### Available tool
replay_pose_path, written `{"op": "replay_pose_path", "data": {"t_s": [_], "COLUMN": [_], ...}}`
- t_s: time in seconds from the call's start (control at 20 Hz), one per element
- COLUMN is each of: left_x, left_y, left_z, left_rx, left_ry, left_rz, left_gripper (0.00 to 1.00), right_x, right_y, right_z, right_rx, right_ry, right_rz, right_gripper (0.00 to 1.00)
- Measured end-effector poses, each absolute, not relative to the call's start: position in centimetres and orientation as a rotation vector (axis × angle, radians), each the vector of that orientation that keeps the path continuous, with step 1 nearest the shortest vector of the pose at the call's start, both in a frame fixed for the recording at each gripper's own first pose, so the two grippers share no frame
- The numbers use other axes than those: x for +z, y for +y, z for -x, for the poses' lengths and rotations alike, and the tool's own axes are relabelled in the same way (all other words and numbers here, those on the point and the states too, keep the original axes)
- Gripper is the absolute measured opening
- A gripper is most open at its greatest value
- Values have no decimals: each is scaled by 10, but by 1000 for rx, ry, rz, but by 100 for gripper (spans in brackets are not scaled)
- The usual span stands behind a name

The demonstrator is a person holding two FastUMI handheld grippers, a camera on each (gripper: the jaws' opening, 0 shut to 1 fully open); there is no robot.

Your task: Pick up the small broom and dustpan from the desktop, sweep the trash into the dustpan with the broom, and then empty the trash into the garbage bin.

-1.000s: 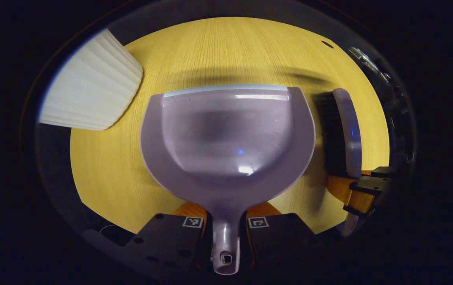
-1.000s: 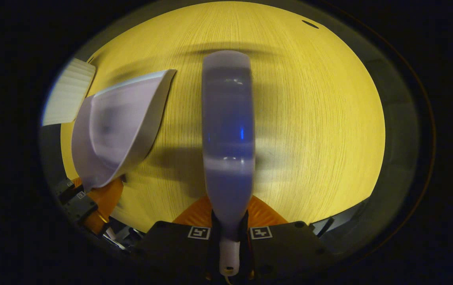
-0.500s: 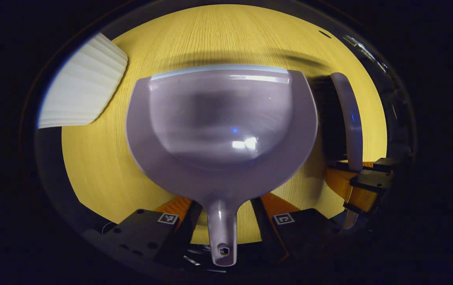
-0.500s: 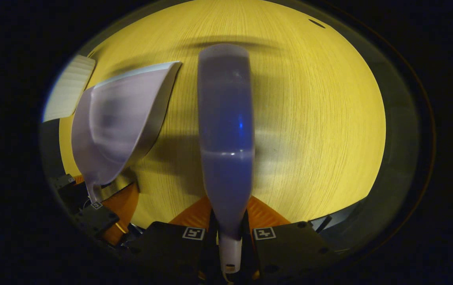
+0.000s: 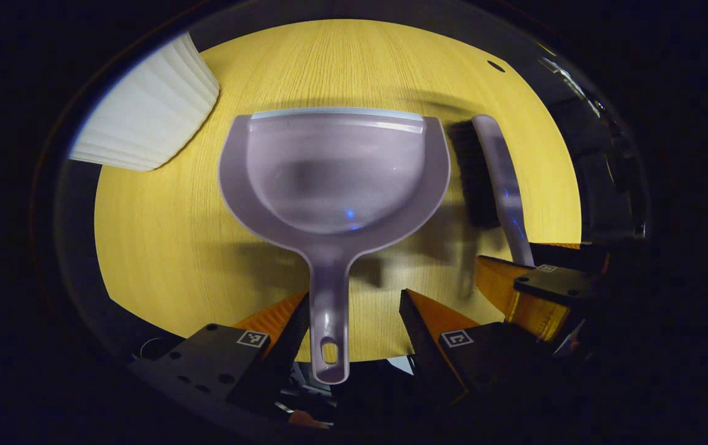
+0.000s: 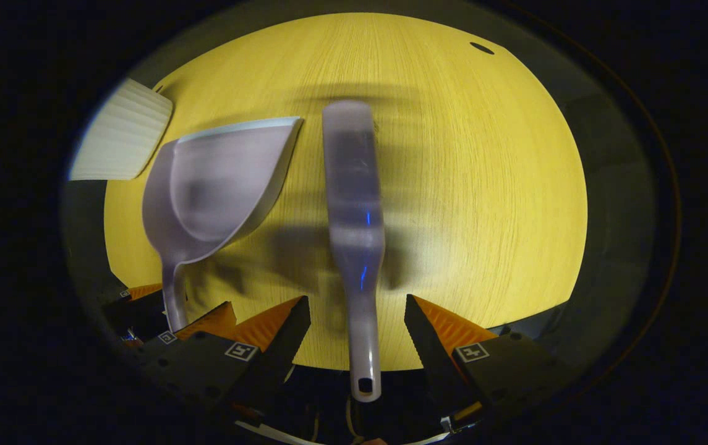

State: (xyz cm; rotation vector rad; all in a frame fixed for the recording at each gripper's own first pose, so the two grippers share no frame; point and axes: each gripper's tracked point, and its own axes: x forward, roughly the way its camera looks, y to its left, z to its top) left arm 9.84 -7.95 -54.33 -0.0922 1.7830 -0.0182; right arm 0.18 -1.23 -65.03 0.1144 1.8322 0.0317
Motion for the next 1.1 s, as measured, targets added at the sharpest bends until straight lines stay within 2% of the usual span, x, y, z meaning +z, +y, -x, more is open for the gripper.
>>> {"op": "replay_pose_path", "data": {"t_s": [0.05, 0.1, 0.3, 0.4, 0.55, 0.6, 0.7, 0.75, 0.95, 1.1], "left_x": [-533, -523, -474, -447, -397, -383, -350, -331, -245, -218], "left_y": [-84, -86, -84, -86, -94, -98, -103, -105, -98, -95], "left_z": [-98, -97, -98, -96, -81, -78, -79, -82, -94, -78], "left_rx": [-26, -34, -56, -76, -151, -167, -189, -200, -156, -103], "left_ry": [1753, 1728, 1584, 1504, 1376, 1334, 1218, 1142, 754, 558], "left_rz": [126, 144, 197, 184, 127, 108, 84, 77, -18, -25], "left_gripper": [83, 84, 84, 83, 83, 84, 84, 84, 83, 83], "right_x": [-642, -636, -587, -550, -489, -472, -442, -424, -322, -259], "right_y": [-12, -9, -16, -17, -11, -9, -17, -22, -64, -98], "right_z": [0, 4, 1, -8, -17, -17, -17, -20, -50, -61], "right_rx": [36, 43, 82, 102, 135, 137, 123, 114, 57, 6], "right_ry": [1830, 1828, 1712, 1607, 1456, 1414, 1320, 1261, 885, 578], "right_rz": [-130, -142, -137, -154, -238, -275, -305, -306, -211, -79], "right_gripper": [96, 99, 99, 94, 98, 94, 93, 97, 96, 95]}}
